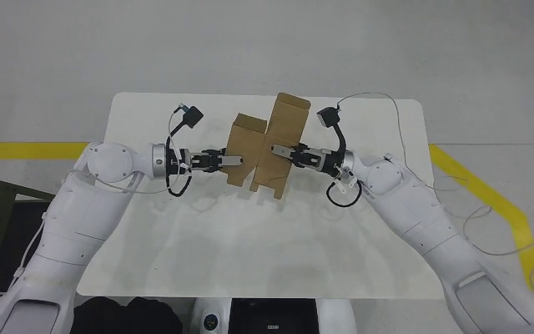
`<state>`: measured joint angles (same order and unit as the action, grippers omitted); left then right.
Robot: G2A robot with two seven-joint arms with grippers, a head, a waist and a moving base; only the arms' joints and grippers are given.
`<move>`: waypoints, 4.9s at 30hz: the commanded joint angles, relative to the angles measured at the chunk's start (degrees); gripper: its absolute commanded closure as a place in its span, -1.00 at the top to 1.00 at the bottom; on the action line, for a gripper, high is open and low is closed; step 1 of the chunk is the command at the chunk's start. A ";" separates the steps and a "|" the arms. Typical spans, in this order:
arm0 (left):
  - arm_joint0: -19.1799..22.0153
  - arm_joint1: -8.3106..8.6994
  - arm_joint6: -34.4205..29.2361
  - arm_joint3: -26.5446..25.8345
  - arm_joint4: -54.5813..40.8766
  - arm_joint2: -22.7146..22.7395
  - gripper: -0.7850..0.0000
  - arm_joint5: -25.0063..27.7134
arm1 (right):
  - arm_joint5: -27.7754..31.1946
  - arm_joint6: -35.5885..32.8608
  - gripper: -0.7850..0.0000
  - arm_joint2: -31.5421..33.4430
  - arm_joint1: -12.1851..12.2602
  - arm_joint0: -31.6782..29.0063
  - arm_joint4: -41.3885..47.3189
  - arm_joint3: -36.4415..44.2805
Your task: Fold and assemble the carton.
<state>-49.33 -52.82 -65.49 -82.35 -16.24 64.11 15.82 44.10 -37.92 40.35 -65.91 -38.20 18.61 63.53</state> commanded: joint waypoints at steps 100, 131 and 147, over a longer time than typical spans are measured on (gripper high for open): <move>-2.80 0.21 6.02 -5.91 -10.12 5.29 1.00 -8.91 | -6.34 -0.23 -1.00 13.78 0.84 -9.85 -3.86 4.82; -2.17 -0.64 8.59 -2.56 -4.93 4.29 -0.04 -8.73 | -5.95 -2.42 -1.00 14.31 -0.76 -9.22 -4.09 5.22; -2.38 -0.75 7.30 -1.96 -3.03 4.16 -0.90 -9.47 | -5.80 -3.29 -1.00 14.95 -1.30 -9.17 -4.34 4.73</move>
<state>-51.72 -53.56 -58.15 -84.34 -19.26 68.27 6.42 38.28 -41.16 55.26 -67.19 -47.35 14.26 68.28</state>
